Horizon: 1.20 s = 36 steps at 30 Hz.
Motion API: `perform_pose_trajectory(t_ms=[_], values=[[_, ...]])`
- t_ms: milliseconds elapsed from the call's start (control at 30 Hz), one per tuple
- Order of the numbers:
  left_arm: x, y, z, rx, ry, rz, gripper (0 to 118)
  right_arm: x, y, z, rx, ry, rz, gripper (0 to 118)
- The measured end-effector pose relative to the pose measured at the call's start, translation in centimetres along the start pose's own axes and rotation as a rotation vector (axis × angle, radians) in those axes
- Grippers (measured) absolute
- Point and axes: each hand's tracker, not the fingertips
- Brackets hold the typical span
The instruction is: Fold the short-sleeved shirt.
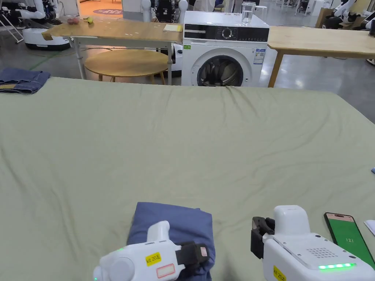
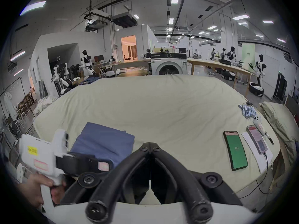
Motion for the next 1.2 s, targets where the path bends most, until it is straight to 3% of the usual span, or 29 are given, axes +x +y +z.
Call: perform_pose_trajectory(t_ms=[100, 267, 467, 500, 600, 633, 833, 900, 1000, 1033, 1067, 1100, 1200], values=[[0.0, -0.7, -0.3, -0.014, 0.012, -0.013, 3, -0.2, -0.1, -0.2, -0.013, 0.01, 0.003, 0], [0.4, 0.3, 5.6, 0.097, 0.03, -0.08, 3, -2.4, 0.0, -3.0, -0.072, 0.151, -0.035, 0], [-3.4, 2.8, 14.8, 0.311, 0.095, -0.026, 3, -5.0, -1.8, -8.2, -0.18, 0.342, -0.177, 0], [-4.7, 3.2, 15.7, 0.323, 0.087, 0.003, 8, -5.0, -2.4, -8.7, -0.2, 0.356, -0.193, 0], [-7.9, 4.0, 15.9, 0.269, 0.033, 0.106, 105, -4.1, -4.3, -9.7, -0.254, 0.351, -0.211, 0], [-8.9, 4.1, 15.6, 0.267, -0.021, 0.146, 116, -3.7, -4.8, -9.9, -0.269, 0.346, -0.22, 0], [-13.3, 3.1, 7.7, 0.116, -0.213, 0.348, 116, -2.4, -5.0, -10.4, -0.295, 0.361, -0.255, 0], [-12.3, 3.3, 6.3, 0.158, -0.365, 0.32, 116, -2.8, -4.7, -10.4, -0.289, 0.355, -0.207, 0], [-10.9, 3.6, 4.5, 0.134, -0.3, 0.319, 112, -3.5, -4.5, -10.5, -0.276, 0.336, -0.129, 0], [-10.6, 3.8, 4.5, 0.137, -0.231, 0.28, 86, -3.6, -4.5, -10.5, -0.271, 0.332, -0.123, 0], [-10.4, 3.9, 4.6, 0.144, -0.17, 0.272, 42, -3.7, -4.5, -10.5, -0.269, 0.329, -0.12, 0], [-10.4, 3.9, 4.8, 0.149, -0.076, 0.289, 32, -3.8, -4.4, -10.5, -0.268, 0.323, -0.116, 0], [-10.1, 4.0, 6.3, 0.153, -0.125, 0.316, 32, -4.1, -4.0, -10.1, -0.26, 0.335, -0.12, 0]])
